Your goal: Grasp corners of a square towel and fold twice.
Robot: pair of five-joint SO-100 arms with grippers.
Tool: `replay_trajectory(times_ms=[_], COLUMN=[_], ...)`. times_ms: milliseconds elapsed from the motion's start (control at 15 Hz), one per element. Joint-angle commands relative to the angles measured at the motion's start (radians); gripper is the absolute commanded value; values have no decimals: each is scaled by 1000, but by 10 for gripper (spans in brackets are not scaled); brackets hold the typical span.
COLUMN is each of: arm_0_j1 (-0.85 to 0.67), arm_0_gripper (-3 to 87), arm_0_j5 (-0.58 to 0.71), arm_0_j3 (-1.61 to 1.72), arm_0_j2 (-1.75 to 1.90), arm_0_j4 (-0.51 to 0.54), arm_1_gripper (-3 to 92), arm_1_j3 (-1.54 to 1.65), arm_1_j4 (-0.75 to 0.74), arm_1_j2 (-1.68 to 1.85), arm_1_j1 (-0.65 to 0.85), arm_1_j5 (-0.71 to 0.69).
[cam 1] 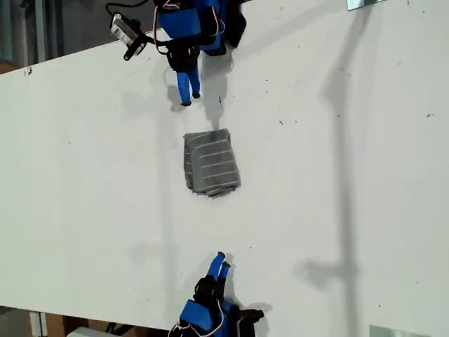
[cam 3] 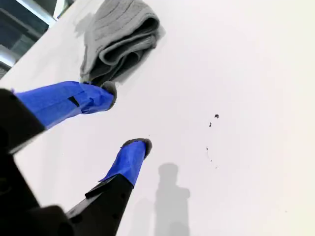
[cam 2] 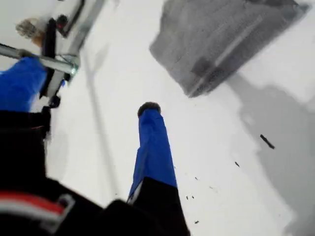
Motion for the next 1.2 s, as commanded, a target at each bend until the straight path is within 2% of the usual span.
replay_trajectory(times_ms=[0,67,133,267,333,400,467,533,600,733,1133], arm_0_j1=[-31,-25,-20,-2,-12,-17,-17,-17,43,147,155], arm_0_gripper=[184,183,159,148,148,148,148,151,145,142,141], arm_0_j5=[69,51,86,101,141,201,302,465,457,623,612], arm_0_j3=[31,97,137,137,137,137,137,138,138,140,140], arm_0_j2=[6,8,5,5,5,5,5,6,6,6,6], arm_0_j4=[-40,-63,-110,-109,-109,-109,-109,-115,-117,-120,-118], arm_1_gripper=[332,333,326,275,255,254,254,253,253,252,252], arm_1_j3=[34,75,115,117,118,118,115,107,106,106,106], arm_1_j4=[72,69,58,178,184,195,201,239,241,241,241], arm_1_j2=[11,11,11,11,8,6,6,6,8,8,8], arm_1_j1=[-28,-57,-75,-110,-149,-149,-149,-150,-164,-192,-196], arm_1_j5=[272,356,394,402,357,261,258,247,158,158,158])
